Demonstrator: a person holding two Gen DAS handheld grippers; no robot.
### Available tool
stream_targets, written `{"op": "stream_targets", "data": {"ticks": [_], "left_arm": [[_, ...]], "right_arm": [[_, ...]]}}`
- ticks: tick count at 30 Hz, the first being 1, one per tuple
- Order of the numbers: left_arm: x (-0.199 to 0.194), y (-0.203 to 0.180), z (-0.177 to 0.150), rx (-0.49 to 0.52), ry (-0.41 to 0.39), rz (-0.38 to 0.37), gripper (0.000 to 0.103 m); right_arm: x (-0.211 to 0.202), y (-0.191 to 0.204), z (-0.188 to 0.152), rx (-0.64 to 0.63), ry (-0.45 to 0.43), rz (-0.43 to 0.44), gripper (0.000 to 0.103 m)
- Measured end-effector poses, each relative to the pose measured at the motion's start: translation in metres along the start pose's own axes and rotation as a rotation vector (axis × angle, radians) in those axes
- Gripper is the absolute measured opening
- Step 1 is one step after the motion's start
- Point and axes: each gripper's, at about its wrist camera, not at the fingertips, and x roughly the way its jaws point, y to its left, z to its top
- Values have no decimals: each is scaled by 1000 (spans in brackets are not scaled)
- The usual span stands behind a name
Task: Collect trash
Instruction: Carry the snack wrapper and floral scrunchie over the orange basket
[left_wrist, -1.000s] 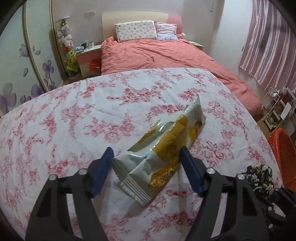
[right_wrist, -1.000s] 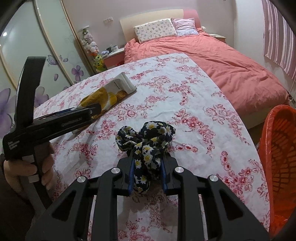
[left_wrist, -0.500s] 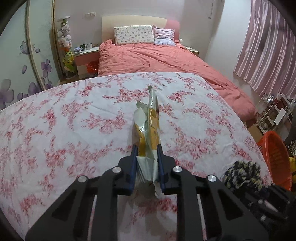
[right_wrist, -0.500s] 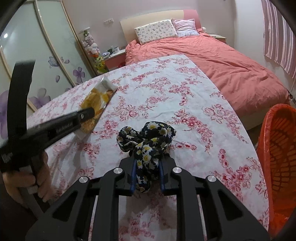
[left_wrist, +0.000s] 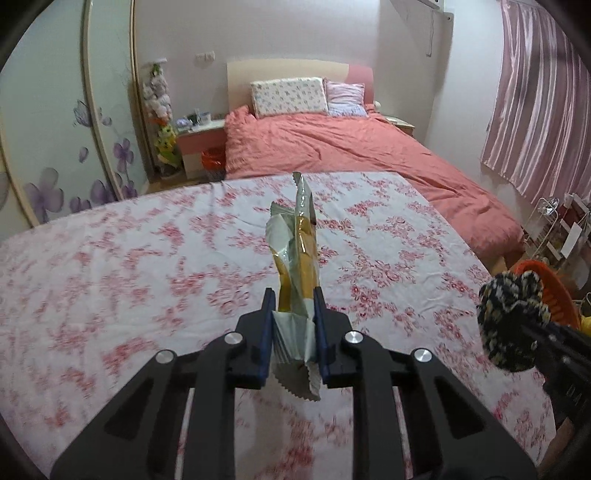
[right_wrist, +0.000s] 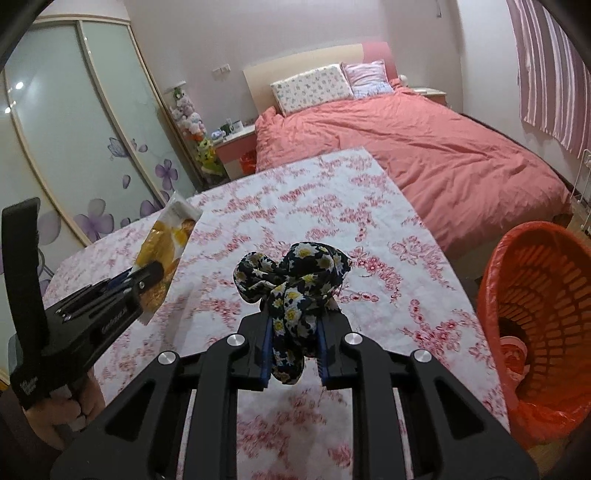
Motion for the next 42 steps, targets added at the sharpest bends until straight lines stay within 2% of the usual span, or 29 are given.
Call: {"op": "stream_targets", "data": {"ticks": [8, 15, 25, 42], "left_arm": [[-46, -9, -6, 30, -65, 38, 20], [-73, -22, -11, 41, -98, 27, 20], [-99, -57, -19, 74, -126, -42, 20], [-107, -114, -28, 136, -123, -146, 20]], "right_arm": [[-34, 5, 0, -24, -61, -3, 19], [-55, 1, -2, -24, -102, -11, 19], [-83, -25, -5, 11, -152, -38, 19], [-103, -70, -10, 90, -187, -95, 19]]}}
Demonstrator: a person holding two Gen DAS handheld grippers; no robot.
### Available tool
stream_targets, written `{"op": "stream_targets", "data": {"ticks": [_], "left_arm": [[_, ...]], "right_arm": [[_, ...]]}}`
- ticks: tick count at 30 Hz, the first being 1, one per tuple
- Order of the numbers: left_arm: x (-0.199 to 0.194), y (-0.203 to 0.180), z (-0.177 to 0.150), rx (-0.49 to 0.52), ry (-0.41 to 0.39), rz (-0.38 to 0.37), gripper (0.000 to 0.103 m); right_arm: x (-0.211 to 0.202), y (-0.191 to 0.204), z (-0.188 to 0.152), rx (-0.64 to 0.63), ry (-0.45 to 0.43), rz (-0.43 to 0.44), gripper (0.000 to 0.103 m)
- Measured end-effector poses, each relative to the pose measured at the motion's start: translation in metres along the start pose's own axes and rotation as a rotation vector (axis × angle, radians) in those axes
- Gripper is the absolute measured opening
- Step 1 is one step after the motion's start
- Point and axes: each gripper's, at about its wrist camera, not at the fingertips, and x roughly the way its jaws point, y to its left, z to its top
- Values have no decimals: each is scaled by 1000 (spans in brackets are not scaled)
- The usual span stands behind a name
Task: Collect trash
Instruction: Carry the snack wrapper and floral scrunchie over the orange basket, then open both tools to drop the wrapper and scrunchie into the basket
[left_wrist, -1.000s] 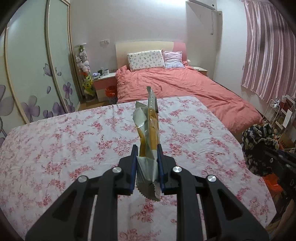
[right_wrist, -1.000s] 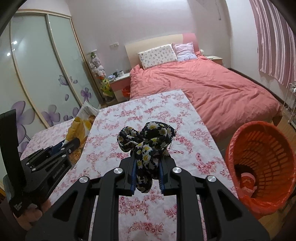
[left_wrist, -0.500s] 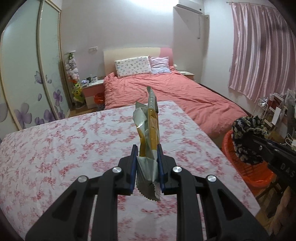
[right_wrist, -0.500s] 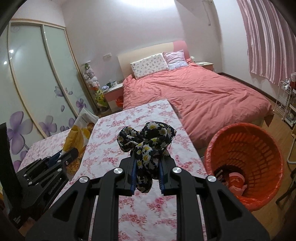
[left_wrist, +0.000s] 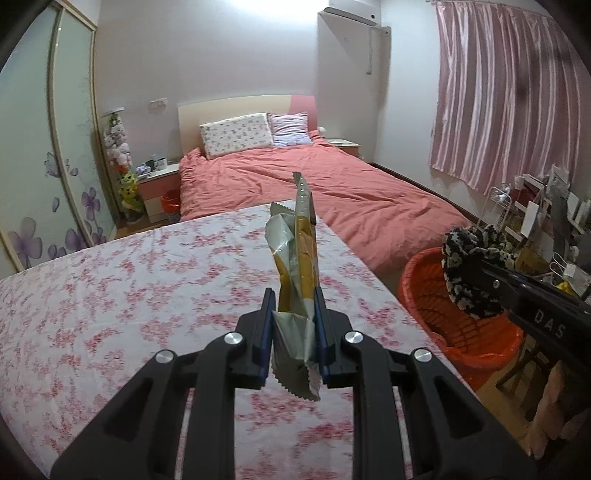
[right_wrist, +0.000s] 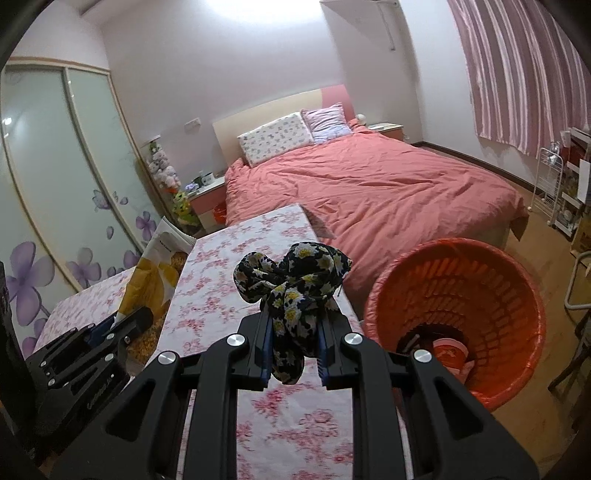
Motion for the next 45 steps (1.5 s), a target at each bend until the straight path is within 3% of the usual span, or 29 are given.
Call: {"op": "stream_targets", "data": {"ticks": [16, 25, 28, 29, 31, 38, 42, 45], "left_arm": [[15, -92, 9, 33, -5, -253, 20], [66, -148, 10, 58, 67, -341, 21], [84, -158, 7, 68, 101, -355, 31], [91, -160, 5, 67, 110, -350, 34], [101, -162, 0, 69, 130, -342, 42], [123, -143, -12, 41, 187, -287, 50], [111, -124, -14, 41, 150, -240, 64], [89, -110, -17, 54, 98, -198, 74]], "right_arm": [[-26, -95, 24, 178, -120, -61, 19], [4, -136, 23, 279, -86, -83, 20], [18, -147, 20, 309, -61, -82, 30], [19, -151, 18, 315, -55, -81, 40], [25, -156, 16, 322, -42, -86, 49], [26, -160, 7, 323, -13, -123, 63], [8, -143, 9, 232, -60, -208, 80], [-14, -125, 11, 119, -129, -321, 96]]}}
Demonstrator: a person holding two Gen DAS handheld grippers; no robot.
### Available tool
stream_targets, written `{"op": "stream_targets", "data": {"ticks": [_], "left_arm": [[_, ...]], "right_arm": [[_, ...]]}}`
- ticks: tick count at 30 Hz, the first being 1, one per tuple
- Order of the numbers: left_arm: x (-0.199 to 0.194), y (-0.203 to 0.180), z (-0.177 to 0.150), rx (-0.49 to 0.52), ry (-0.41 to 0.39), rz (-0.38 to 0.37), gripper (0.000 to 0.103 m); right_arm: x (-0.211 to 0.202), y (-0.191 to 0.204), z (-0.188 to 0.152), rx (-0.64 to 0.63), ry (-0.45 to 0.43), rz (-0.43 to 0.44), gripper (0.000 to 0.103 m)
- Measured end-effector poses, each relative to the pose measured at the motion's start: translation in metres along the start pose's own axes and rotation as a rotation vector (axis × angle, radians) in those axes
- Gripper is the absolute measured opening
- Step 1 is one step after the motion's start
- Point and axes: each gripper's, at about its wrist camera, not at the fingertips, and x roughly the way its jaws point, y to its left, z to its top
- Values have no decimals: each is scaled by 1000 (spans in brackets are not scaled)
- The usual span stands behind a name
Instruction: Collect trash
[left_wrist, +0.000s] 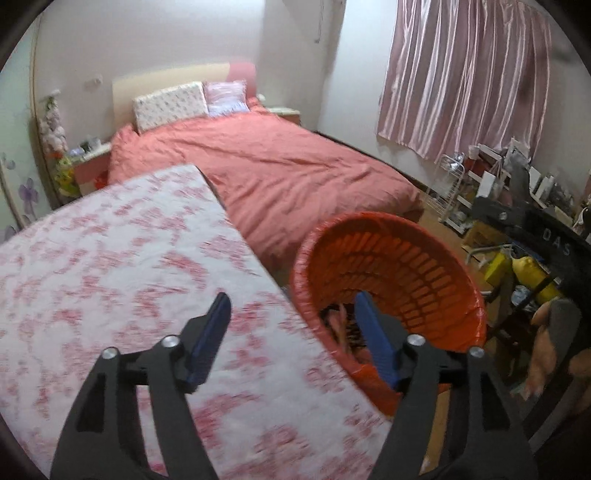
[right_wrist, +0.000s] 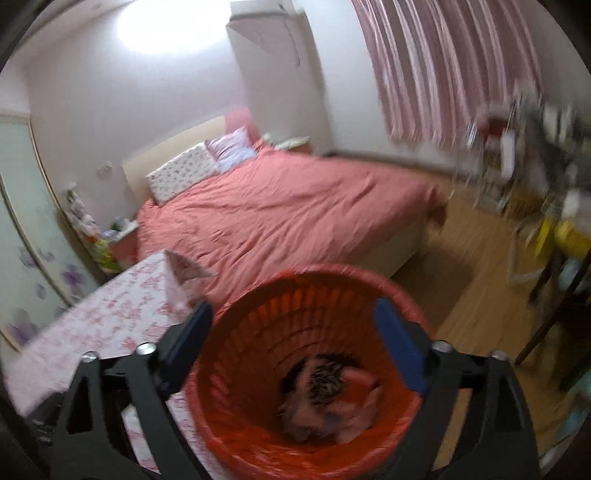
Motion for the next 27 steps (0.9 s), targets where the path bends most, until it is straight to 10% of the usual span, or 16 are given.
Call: {"op": "stream_targets", "data": {"ticks": [8, 27], "left_arm": [[-88, 20, -28, 22, -172, 158, 99], [-208, 42, -127, -152, -297, 311, 99]], "right_arm": [[-73, 32, -12, -208, -184, -248, 101], [-176, 47, -75, -194, -307, -117, 101]]}}
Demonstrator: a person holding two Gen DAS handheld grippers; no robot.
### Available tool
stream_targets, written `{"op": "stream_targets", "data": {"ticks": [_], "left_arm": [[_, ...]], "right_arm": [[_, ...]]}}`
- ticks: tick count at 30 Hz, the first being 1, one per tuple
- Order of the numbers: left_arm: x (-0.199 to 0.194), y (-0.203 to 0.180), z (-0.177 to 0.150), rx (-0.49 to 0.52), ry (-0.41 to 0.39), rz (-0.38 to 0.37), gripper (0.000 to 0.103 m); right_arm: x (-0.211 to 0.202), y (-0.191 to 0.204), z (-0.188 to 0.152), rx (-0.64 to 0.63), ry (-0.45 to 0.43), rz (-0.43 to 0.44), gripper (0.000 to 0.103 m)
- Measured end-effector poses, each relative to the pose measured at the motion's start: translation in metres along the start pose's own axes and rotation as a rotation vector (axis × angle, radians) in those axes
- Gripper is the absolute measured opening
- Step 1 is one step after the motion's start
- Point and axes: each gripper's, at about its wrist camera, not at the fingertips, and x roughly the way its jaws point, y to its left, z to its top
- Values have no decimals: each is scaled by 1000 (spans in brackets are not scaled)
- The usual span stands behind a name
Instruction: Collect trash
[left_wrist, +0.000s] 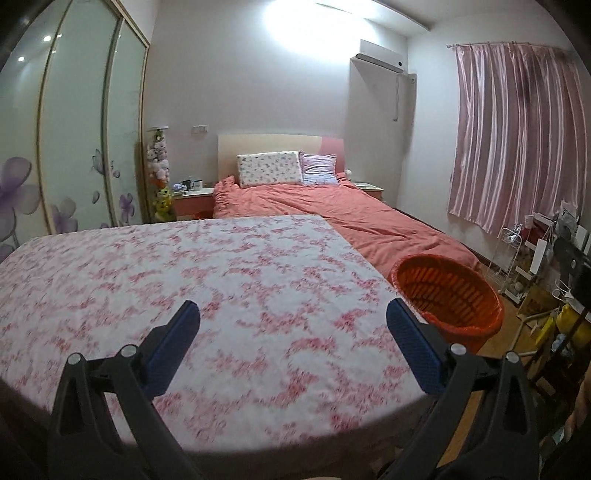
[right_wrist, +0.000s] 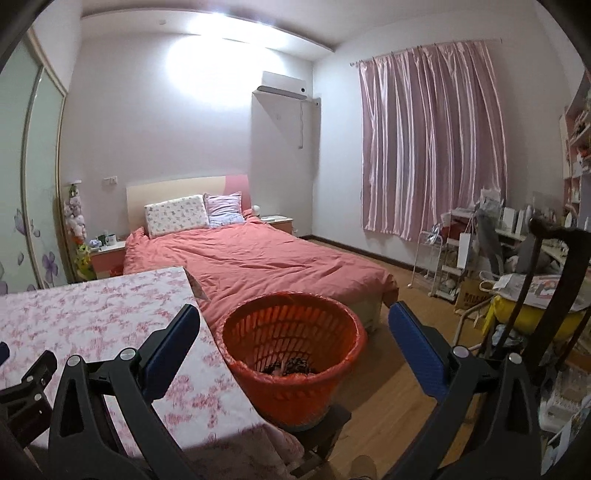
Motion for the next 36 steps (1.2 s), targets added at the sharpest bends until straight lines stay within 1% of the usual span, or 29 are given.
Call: {"op": "stream_targets", "data": {"ticks": [5, 17, 21, 27, 36], "left_arm": [[-14, 1, -12, -4, -5, 23, 99], [-32, -7, -21, 2, -28, 27, 99], [-31, -8, -23, -3, -5, 32, 99], [-27, -7, -25, -18, 39, 43, 99], [-30, -7, -27, -21, 51, 62, 99]], "right_arm": [[-14, 9, -10, -28, -17, -13, 101], [-24, 4, -26, -3, 25, 18, 101], [-22, 5, -31, -1, 70, 47, 101], [-15, 6, -40, 15, 188, 69, 101], [-15, 5, -46, 12, 236, 47, 101]]}}
